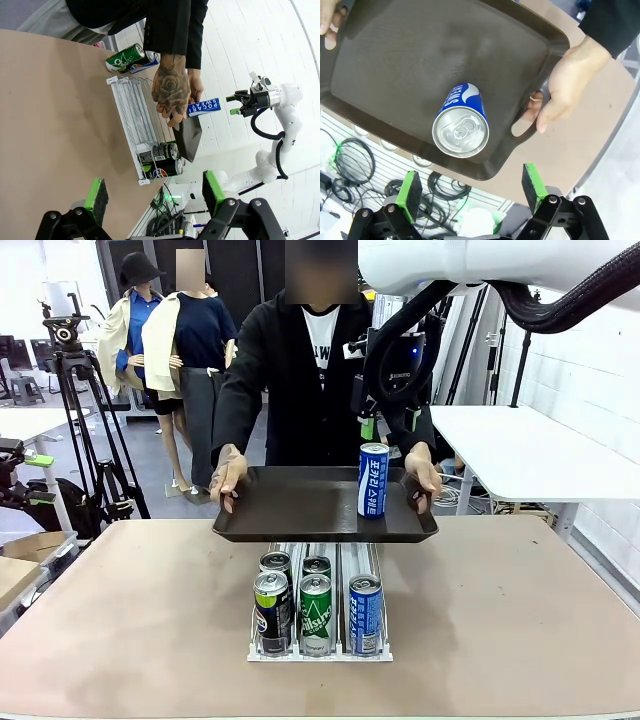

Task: Retrieve and hand over the desired beverage to the person.
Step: Pick up another can of the same type that the person held from the Automatic Can Dispenser.

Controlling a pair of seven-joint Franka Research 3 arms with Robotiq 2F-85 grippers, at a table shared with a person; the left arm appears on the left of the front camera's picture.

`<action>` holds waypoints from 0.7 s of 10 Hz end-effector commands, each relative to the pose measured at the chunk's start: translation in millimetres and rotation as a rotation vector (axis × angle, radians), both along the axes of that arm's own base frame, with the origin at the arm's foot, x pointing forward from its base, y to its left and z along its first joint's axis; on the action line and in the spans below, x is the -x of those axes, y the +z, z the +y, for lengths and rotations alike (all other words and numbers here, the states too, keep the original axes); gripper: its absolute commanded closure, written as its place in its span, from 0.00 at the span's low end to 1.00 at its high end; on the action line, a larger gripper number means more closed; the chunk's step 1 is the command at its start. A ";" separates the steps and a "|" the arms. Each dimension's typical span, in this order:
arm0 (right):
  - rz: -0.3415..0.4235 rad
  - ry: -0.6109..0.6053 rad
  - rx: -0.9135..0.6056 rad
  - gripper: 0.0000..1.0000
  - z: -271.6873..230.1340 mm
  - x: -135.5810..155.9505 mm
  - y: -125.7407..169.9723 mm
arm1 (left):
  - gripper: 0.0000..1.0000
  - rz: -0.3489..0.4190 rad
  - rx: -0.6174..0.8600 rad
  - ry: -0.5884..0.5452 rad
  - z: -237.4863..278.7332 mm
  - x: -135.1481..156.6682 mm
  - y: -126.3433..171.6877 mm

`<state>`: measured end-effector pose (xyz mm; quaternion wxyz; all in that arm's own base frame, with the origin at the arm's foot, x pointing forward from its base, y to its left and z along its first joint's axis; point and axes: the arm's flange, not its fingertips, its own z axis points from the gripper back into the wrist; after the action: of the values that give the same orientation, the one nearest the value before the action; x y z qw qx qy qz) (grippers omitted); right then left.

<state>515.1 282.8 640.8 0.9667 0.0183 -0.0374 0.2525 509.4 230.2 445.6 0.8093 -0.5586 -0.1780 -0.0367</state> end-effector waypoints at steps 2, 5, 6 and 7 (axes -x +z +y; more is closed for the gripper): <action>-0.006 -0.014 -0.005 0.00 0.6 -1.4 -0.4 | 0.00 0.007 -0.004 0.013 0.0 -0.2 1.9; 0.026 -0.005 -0.042 0.00 -12.5 3.3 7.1 | 0.00 0.007 -0.004 0.013 0.0 -0.2 1.9; 0.065 -0.010 -0.103 0.00 -27.3 8.7 11.4 | 0.00 0.007 -0.004 0.013 0.0 -0.2 1.9; 0.097 -0.020 -0.156 0.00 -43.3 15.1 13.4 | 0.00 0.007 -0.004 0.013 0.0 -0.2 1.9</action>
<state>511.1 262.1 655.5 0.9683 0.0689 -0.0245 0.2387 509.4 230.4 445.6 0.8093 -0.5586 -0.1781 -0.0366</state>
